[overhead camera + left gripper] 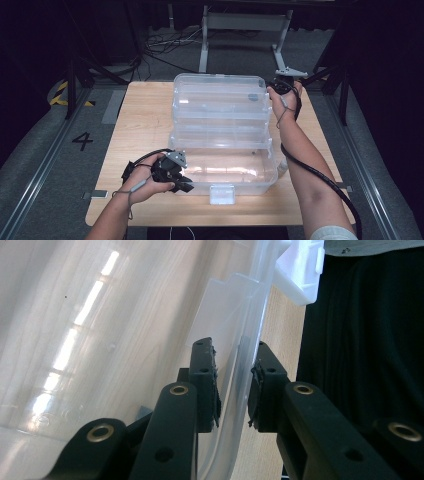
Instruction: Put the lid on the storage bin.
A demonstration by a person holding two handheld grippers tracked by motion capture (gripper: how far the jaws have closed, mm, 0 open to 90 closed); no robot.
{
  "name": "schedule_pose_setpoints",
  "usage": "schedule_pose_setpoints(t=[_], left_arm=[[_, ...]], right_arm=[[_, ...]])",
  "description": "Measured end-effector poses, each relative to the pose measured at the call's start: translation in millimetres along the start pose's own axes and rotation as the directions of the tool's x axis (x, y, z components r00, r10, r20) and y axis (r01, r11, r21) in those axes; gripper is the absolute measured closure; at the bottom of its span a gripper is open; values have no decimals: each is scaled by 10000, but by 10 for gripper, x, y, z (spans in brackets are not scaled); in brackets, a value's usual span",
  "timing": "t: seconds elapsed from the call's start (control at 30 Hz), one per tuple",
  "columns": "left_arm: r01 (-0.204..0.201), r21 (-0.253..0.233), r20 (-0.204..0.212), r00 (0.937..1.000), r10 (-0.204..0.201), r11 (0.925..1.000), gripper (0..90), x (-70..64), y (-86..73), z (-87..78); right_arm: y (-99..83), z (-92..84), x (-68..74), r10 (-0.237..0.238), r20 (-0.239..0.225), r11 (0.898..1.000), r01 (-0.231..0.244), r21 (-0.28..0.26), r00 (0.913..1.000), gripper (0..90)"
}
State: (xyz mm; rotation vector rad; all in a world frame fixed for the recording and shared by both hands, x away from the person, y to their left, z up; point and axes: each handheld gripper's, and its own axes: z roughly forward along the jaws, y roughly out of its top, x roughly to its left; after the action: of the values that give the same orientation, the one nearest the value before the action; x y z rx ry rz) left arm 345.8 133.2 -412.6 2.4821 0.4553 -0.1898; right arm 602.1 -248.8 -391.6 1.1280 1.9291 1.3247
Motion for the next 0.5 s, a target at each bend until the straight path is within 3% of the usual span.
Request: schedule_pose_setpoints(t=[0.5], left_arm=[[1,-39,-11,10000,-2,10000,761,-1,-6,2]], right_arm=[[-60,71,-15,1,63,9995,-3,305,10000,807]])
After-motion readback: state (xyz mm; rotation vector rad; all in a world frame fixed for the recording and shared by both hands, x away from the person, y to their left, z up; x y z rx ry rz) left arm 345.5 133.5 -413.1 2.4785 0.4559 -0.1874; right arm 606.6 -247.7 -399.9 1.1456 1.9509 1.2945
